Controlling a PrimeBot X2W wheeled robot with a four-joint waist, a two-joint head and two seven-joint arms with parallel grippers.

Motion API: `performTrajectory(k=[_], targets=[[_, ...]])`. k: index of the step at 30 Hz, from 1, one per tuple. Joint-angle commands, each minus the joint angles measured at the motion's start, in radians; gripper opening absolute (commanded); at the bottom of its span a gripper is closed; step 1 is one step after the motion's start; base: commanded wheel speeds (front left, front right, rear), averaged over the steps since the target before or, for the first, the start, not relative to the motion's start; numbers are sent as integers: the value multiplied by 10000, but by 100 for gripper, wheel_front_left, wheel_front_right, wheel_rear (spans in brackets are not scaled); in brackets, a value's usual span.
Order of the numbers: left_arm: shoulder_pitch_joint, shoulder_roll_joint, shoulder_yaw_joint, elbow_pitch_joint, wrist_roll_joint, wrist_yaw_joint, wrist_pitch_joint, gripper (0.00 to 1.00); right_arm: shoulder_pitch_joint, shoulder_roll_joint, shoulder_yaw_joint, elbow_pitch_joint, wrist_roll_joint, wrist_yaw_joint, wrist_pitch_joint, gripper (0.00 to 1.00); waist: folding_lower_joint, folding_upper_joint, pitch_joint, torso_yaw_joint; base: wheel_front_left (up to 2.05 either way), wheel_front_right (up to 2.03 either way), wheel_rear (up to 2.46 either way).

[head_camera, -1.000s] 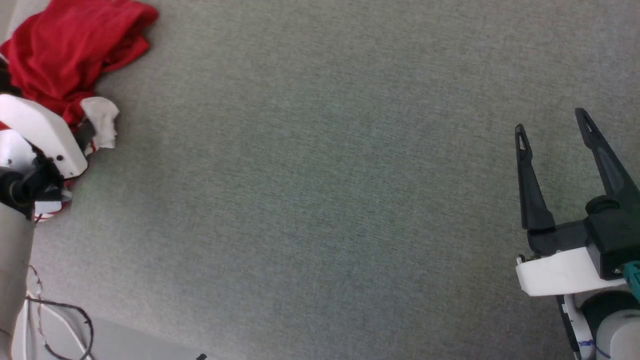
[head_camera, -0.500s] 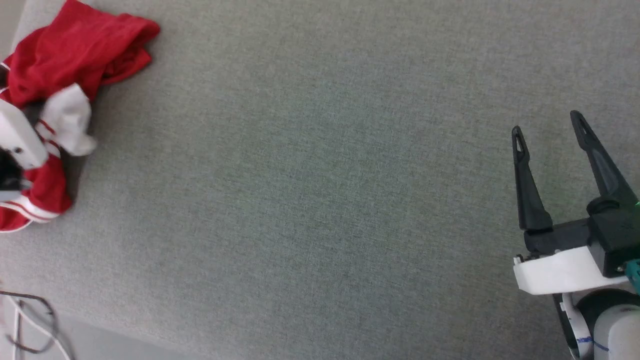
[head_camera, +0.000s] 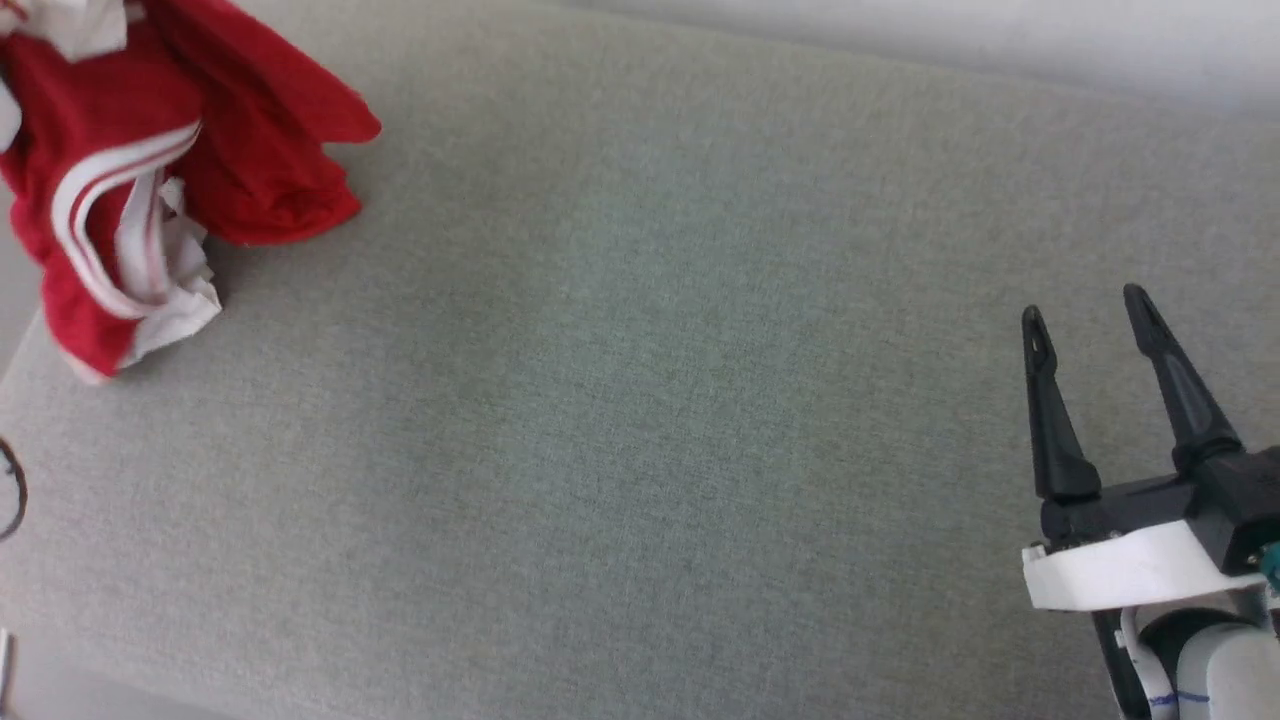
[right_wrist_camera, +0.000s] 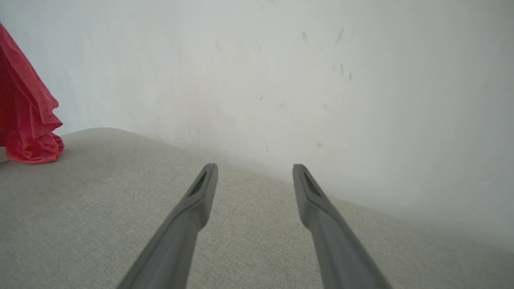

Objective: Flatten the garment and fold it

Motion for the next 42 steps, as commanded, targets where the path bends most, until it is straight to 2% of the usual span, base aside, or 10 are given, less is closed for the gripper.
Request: performTrajectory(k=[1, 6, 13, 21, 25, 31, 35, 42], targets=[[-355, -29, -74, -280, 116, -46, 40, 0, 153, -14, -21, 111, 162, -9, -154, 100, 2, -1, -1076, -277, 0, 0, 0], [-1109, -349, -158, -1174, 234, 244, 369, 0, 430, -14, -149, 404, 515, -9, -465, 100, 2, -1, -1802, -651, 0, 0, 0], [-1829, -1129, -341, -2559, 233, 800, 862, 0, 852, -14, -517, 595, 809, -9, -730, 100, 2, -1, -2483, -1276, 0, 0, 0], [-1889, -2397, -918, -4065, 50, 1395, 1497, 0, 878, -14, -737, 583, 972, -9, -866, 100, 2, -1, -2606, -2095, 0, 0, 0], [-1725, -2811, -1100, -4540, -114, 1608, 1698, 0, 811, -14, -766, 585, 1033, -9, -926, 100, 2, -1, -2490, -2470, 0, 0, 0], [-852, -3357, -1802, -5359, -200, 1922, 2028, 0, 789, -14, -933, 627, 1141, -9, -1029, 100, 2, -1, -2202, -3168, 0, 0, 0], [107, -3597, -2326, -5690, -175, 2012, 1866, 0, 773, -14, -1054, 626, 1193, -9, -1087, 100, 2, -1, -1996, -3488, 0, 0, 0], [2532, -4332, -2969, -5069, -524, 2575, 1054, 0, 611, -14, -997, 721, 1309, -9, -1187, 100, 2, -1, -1706, -3793, 0, 0, 0]])
